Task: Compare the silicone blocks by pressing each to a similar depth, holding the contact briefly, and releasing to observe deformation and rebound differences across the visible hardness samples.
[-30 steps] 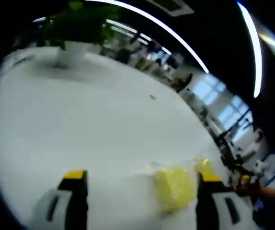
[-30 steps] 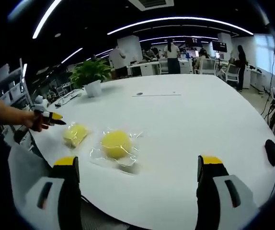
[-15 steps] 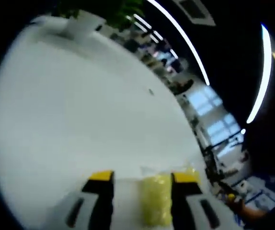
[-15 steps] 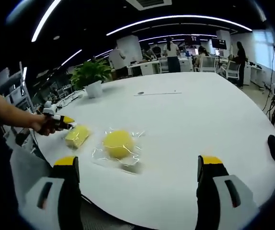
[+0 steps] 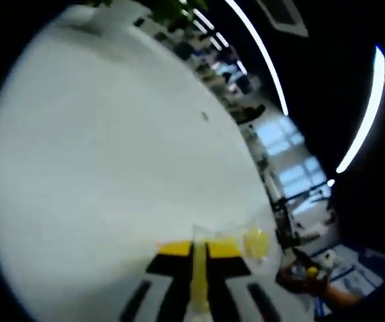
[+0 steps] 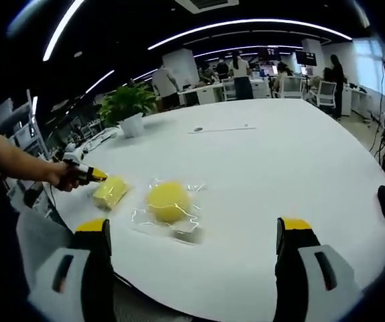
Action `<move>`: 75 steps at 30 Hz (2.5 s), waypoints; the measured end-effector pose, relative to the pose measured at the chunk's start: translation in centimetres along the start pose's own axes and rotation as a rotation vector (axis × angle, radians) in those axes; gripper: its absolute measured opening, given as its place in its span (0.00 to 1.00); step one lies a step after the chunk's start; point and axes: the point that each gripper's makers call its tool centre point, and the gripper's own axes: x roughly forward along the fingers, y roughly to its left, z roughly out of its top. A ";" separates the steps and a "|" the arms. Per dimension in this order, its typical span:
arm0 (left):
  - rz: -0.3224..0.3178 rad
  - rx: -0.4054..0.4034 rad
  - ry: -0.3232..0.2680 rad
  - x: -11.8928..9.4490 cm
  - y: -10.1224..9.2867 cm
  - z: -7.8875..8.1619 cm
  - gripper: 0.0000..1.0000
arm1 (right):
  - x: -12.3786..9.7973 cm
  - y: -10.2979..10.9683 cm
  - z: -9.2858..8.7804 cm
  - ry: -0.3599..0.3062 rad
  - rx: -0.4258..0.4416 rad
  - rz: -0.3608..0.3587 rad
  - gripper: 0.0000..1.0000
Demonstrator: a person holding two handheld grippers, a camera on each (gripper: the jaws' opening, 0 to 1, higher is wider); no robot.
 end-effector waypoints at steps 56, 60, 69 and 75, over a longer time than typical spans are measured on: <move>0.100 0.735 -0.318 -9.3 -11.0 8.9 0.00 | -0.2 3.1 3.8 -0.088 -0.107 0.073 0.96; 0.071 0.681 -0.373 -10.5 -12.3 9.6 0.00 | 0.1 3.9 4.1 -0.088 -0.134 0.100 0.96; 0.071 0.663 -0.400 -11.2 -12.4 10.0 0.00 | 0.6 4.3 4.6 -0.086 -0.141 0.154 0.96; 0.064 0.666 -0.402 -11.2 -12.9 10.1 0.00 | 0.7 5.2 4.7 -0.079 -0.145 0.173 0.96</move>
